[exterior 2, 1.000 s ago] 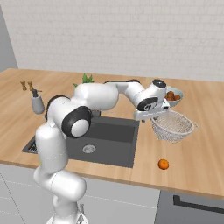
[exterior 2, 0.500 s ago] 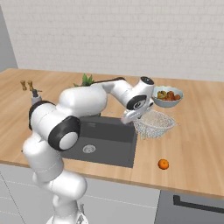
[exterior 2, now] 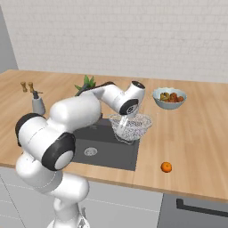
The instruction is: Put the colander in the sink, put the tangerine in the colander, and turn on the sink faucet and pour water over the colander.
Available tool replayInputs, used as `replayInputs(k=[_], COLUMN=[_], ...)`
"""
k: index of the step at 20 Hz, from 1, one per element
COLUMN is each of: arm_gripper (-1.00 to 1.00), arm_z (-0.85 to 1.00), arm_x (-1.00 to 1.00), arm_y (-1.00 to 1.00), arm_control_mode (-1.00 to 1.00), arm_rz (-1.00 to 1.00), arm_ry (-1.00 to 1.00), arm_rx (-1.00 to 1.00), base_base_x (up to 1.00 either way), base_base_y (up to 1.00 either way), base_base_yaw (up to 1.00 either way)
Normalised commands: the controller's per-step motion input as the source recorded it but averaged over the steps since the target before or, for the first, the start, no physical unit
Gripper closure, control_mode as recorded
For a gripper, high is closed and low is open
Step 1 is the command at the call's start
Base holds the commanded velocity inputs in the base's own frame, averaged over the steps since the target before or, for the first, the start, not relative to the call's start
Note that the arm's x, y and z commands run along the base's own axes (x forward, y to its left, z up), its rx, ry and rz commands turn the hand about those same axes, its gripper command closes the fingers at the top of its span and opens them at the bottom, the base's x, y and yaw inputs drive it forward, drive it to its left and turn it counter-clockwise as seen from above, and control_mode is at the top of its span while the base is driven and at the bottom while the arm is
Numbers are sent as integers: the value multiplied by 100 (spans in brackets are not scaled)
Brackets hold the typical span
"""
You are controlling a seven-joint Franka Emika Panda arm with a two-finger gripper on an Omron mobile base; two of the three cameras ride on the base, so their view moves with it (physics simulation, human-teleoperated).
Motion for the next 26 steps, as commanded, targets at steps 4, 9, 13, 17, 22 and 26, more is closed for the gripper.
replayInputs(k=[4, 9, 13, 17, 22, 26], arm_gripper=[100, 100, 100, 100, 100, 100], arm_z=[-4, -22, -45, -52, -48, -44], arm_x=[-27, -3, 0, 9, 5, 0], arm_y=[26, 28, 27, 41, 22, 23], arm_control_mode=[-100, -100, -100, -100, -100, -100], arm_rz=[76, 72, 57, 36, 18, 15], arm_ry=[0, 0, -6, -10, -14, -3], arm_rx=[0, 0, 5, 11, 22, 10], base_base_x=[0, 0, 0, 0, 0, 0], base_base_y=[0, 0, 0, 0, 0, 0], base_base_yaw=[0, 0, 0, 0, 0, 0])
